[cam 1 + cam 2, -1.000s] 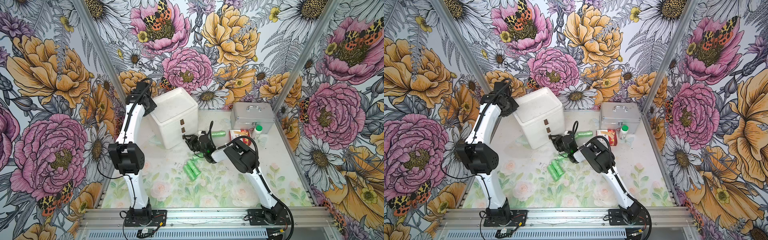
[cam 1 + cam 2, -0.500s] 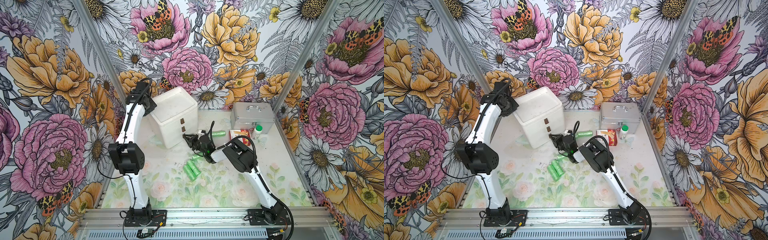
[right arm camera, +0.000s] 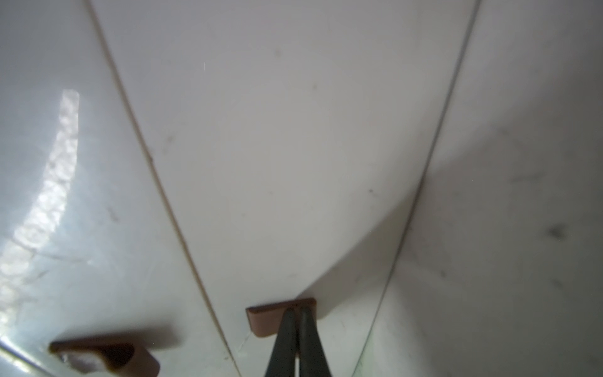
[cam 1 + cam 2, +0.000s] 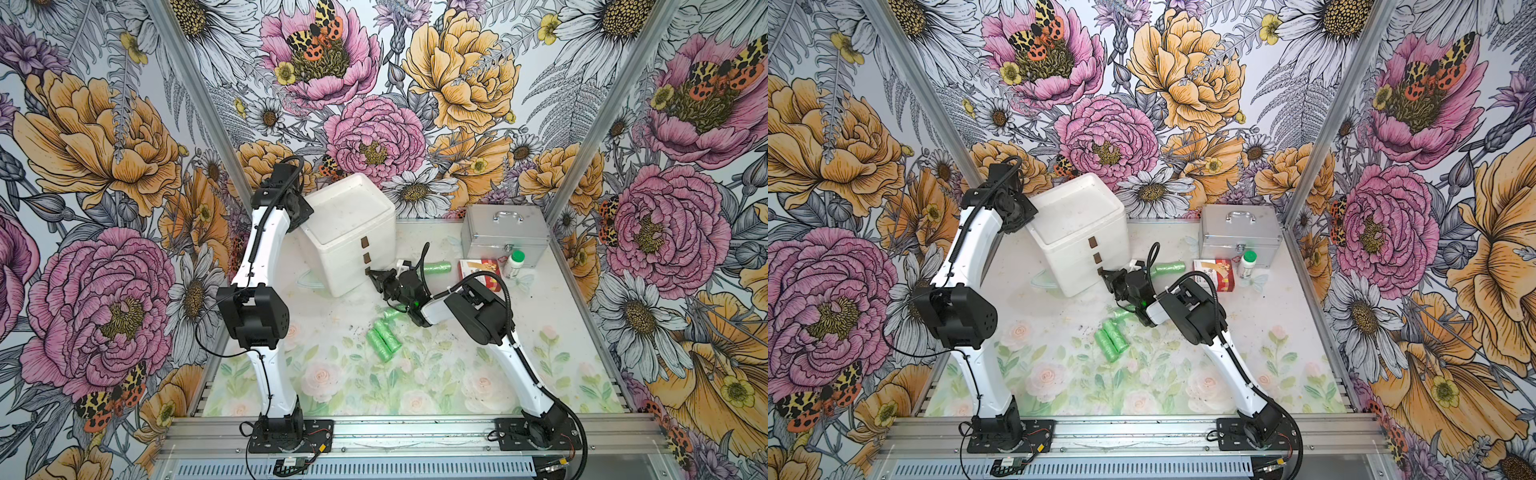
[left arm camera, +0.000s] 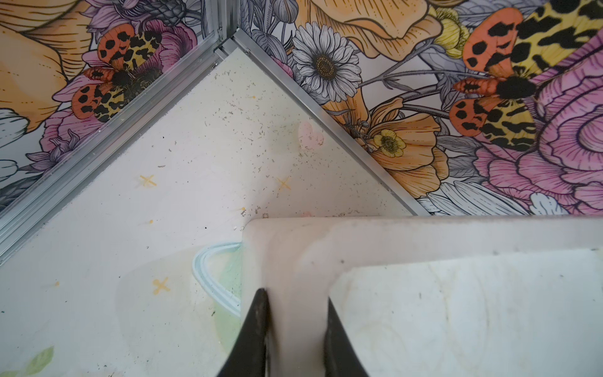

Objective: Sort the rolls of trash bags by color and place them into the drawer
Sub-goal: Open the drawer in the storage box.

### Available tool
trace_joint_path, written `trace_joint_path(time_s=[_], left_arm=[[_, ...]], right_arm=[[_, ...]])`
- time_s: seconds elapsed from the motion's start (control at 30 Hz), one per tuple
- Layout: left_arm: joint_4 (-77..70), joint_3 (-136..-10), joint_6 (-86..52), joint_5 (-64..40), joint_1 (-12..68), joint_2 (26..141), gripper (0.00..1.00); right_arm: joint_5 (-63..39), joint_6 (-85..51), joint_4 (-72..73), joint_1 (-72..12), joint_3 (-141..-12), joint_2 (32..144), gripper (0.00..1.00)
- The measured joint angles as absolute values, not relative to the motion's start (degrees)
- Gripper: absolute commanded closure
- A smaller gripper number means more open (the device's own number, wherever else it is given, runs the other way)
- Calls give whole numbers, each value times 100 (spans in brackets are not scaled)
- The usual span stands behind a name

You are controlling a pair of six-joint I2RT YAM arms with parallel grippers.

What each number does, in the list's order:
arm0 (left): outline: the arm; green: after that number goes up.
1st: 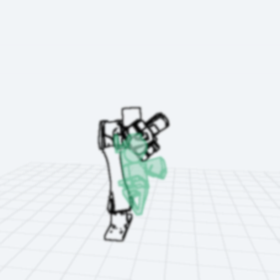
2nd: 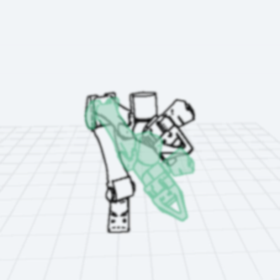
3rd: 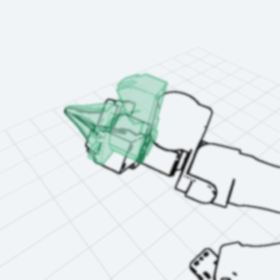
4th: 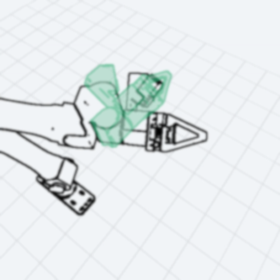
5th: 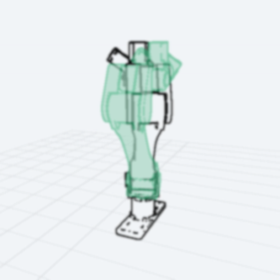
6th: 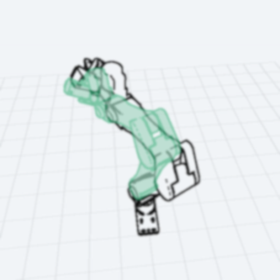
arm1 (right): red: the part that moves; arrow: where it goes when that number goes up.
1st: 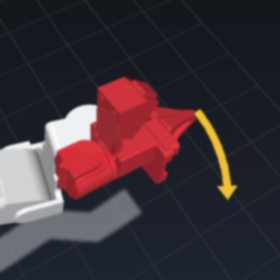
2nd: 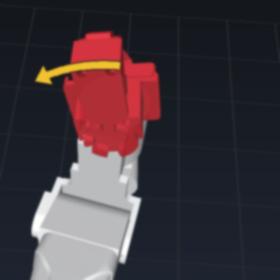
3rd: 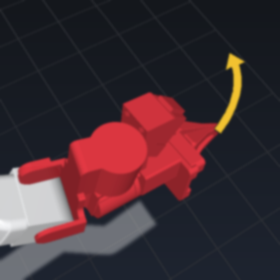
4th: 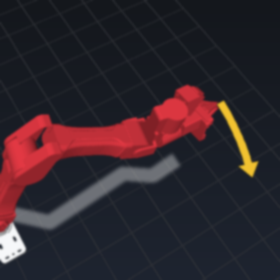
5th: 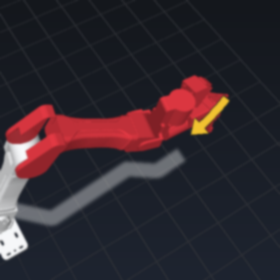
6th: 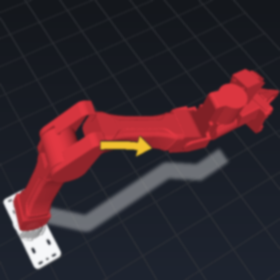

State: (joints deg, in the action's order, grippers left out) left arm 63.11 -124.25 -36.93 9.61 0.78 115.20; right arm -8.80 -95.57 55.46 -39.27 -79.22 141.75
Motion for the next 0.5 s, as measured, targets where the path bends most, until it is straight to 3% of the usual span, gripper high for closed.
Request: trace_joint_path(time_s=[0.5], left_arm=[[6274,-12425,-3535,869,78,11526,100]], right_arm=[[-860,-9708,5975,-3903,-6901,13445,100]])
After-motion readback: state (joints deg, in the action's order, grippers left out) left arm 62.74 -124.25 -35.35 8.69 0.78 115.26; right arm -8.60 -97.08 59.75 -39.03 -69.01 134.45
